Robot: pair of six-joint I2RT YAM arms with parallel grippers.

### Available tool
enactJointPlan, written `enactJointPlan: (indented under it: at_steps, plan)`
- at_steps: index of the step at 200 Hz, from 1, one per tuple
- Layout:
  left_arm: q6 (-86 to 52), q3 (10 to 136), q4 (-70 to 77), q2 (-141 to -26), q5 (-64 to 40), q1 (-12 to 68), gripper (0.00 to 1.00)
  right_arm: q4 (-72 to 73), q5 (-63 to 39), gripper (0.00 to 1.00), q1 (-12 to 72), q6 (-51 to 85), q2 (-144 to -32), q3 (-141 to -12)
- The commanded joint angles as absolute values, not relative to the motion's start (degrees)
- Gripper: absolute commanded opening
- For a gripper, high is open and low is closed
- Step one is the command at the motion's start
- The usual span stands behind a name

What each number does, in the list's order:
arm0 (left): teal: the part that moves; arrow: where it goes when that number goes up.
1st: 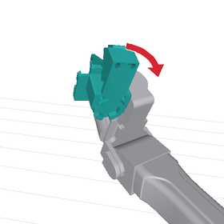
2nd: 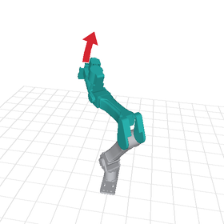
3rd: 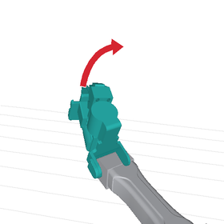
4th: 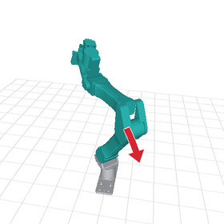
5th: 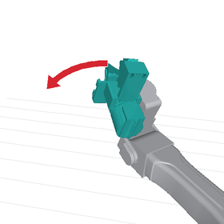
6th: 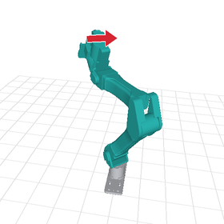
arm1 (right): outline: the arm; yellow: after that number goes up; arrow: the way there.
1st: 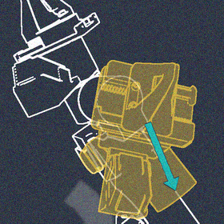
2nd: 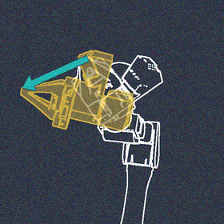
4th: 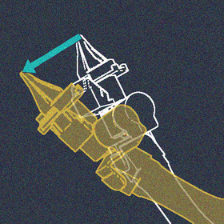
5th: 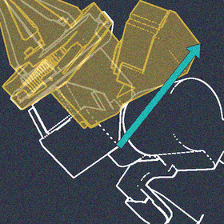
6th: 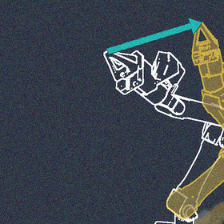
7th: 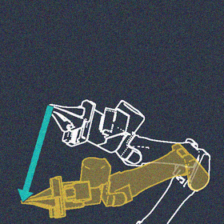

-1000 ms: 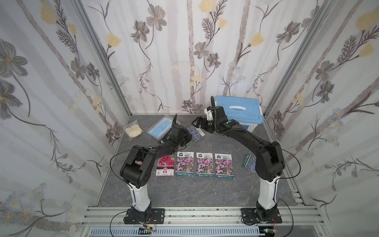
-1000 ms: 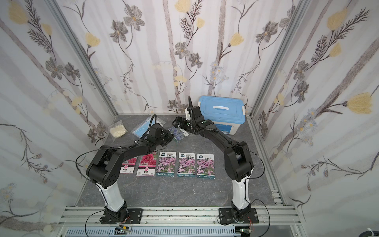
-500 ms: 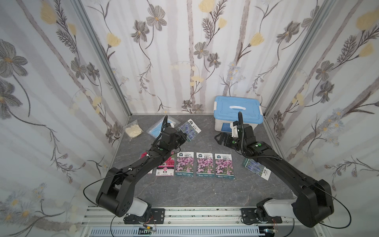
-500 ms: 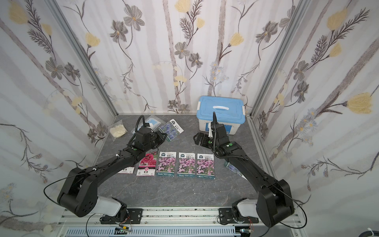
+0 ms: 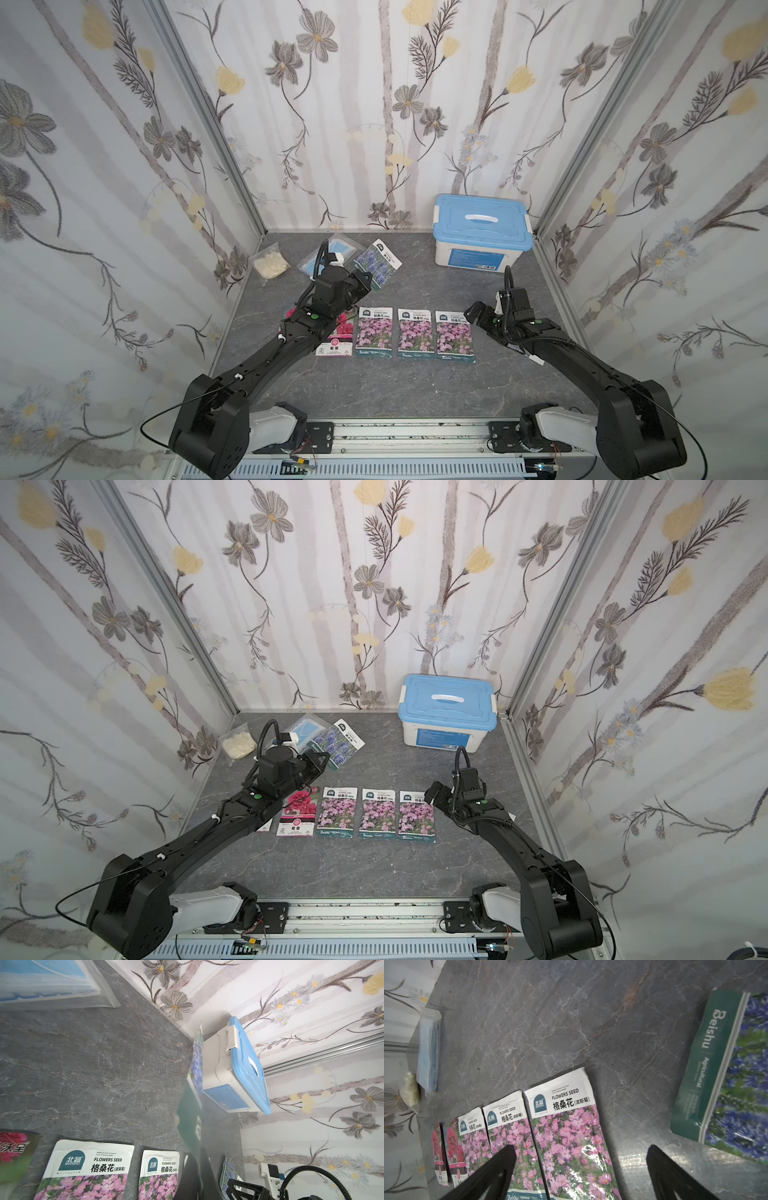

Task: Arrange the seed packets in a row
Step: Move the seed packet to the center of the board.

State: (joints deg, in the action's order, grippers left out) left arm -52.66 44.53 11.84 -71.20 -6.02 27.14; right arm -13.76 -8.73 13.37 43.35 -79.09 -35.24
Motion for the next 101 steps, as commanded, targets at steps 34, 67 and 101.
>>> enactJointPlan:
  at_steps: [34,67,101]
  plan:
    - [-52.64,44.2,14.31,-74.21,-6.39,27.58,0.0,-11.0,-7.22,1.0,9.48,47.15,-80.76,-33.89]
    - [-53.0,44.76,16.06,-76.93,-7.55,28.02,0.0,-10.73,-7.82,1.0,6.51,46.91,-83.77,-34.01]
    - [-52.56,45.99,16.42,-79.34,-7.69,29.46,0.0,-9.89,-8.04,1.0,2.43,46.27,-85.97,-33.75]
